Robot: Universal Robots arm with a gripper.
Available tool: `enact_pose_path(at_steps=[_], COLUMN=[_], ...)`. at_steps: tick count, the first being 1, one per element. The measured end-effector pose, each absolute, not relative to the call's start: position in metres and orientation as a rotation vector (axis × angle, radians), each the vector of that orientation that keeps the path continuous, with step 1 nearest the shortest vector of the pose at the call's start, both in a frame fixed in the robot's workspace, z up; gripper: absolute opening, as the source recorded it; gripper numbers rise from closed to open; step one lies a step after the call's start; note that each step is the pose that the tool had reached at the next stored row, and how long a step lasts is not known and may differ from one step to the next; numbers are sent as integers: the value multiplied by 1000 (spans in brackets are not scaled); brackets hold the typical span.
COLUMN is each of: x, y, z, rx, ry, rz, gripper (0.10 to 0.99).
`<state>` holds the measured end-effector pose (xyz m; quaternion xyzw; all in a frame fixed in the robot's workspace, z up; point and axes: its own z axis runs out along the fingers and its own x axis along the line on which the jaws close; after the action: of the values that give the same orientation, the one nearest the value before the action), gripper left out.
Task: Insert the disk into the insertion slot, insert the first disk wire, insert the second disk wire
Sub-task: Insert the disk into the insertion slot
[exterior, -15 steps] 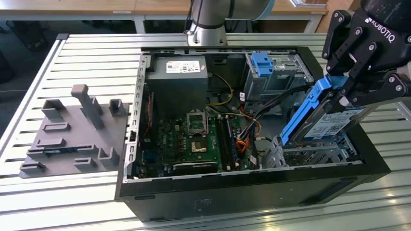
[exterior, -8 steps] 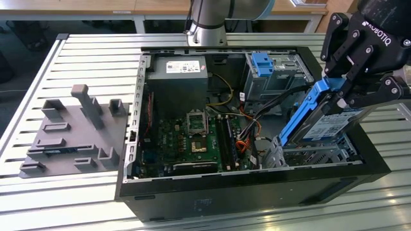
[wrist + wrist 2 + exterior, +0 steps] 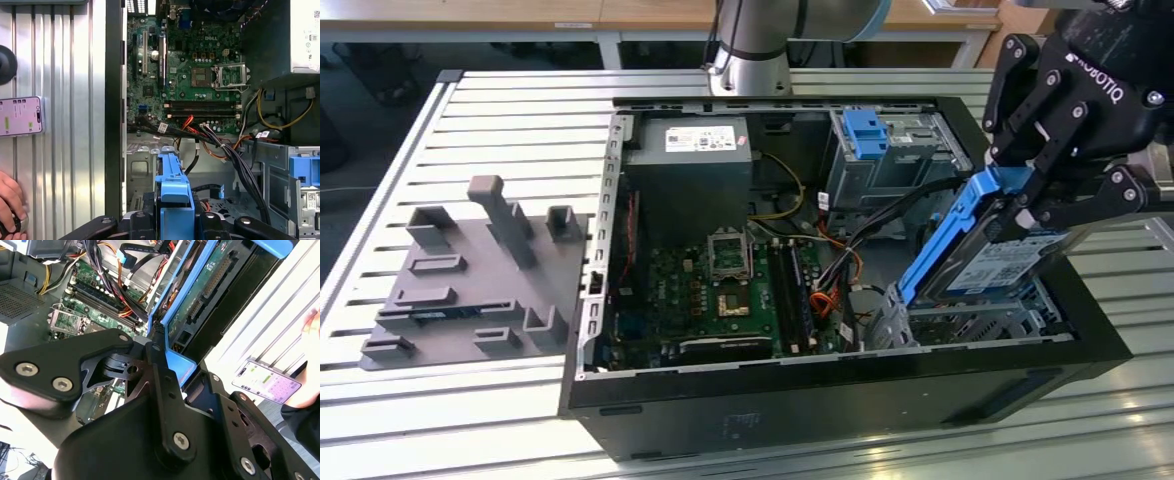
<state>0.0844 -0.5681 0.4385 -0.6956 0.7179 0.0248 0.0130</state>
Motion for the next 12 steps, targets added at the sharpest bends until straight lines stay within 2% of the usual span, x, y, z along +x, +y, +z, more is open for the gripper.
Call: enact_pose_path(at_steps=[12], x=[84], y=[-568], z=[430], rx=[-2167], ry=[2239], rz=[79], gripper=[365])
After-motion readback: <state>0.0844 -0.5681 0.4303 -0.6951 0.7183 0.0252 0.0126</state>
